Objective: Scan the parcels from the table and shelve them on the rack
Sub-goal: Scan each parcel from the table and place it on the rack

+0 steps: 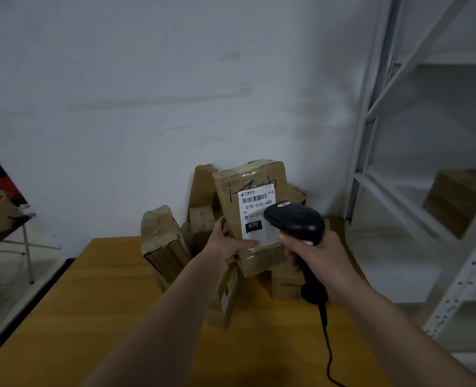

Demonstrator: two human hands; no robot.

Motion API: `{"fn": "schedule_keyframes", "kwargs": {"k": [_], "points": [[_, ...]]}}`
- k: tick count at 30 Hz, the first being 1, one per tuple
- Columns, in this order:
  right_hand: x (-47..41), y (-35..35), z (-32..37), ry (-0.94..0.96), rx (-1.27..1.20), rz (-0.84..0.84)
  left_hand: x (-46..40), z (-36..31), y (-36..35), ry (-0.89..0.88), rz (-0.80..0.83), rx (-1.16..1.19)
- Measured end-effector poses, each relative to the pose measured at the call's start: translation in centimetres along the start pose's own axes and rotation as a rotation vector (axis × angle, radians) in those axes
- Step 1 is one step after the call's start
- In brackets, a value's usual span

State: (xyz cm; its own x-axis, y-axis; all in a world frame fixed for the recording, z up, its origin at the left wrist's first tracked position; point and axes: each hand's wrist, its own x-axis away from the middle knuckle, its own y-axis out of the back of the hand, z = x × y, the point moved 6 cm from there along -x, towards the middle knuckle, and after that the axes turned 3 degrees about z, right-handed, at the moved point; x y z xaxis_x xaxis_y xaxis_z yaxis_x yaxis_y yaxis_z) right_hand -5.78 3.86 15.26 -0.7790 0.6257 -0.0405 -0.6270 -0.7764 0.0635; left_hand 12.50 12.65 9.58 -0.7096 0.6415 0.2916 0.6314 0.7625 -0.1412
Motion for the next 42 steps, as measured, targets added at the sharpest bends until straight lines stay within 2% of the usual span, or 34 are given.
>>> {"fn": "schedule_keyframes", "kwargs": {"k": [17,26,33,37,42], "points": [[1.3,2.5,0.2,0.027,0.106,-0.044,0.5,0.0,-1.9,-0.025,-0.021,-0.018],[2.4,3.6,-0.2,0.027,0.104,-0.007,2.5,0.4,-3.0,0.006,-0.052,-0.049],[4.3,5.8,-1.4,-0.001,0.011,0.018,5.7,2.4,-4.3,0.026,-0.068,-0.030],[6.2,7.3,-2.9,-0.077,-0.081,-0.030,8.2,4.4,-5.3,0.056,-0.046,-0.027],[9.6,9.2,-2.6,-0.092,-0.147,-0.151,12.0,4.6,-7.1,0.128,0.044,-0.137]]}}
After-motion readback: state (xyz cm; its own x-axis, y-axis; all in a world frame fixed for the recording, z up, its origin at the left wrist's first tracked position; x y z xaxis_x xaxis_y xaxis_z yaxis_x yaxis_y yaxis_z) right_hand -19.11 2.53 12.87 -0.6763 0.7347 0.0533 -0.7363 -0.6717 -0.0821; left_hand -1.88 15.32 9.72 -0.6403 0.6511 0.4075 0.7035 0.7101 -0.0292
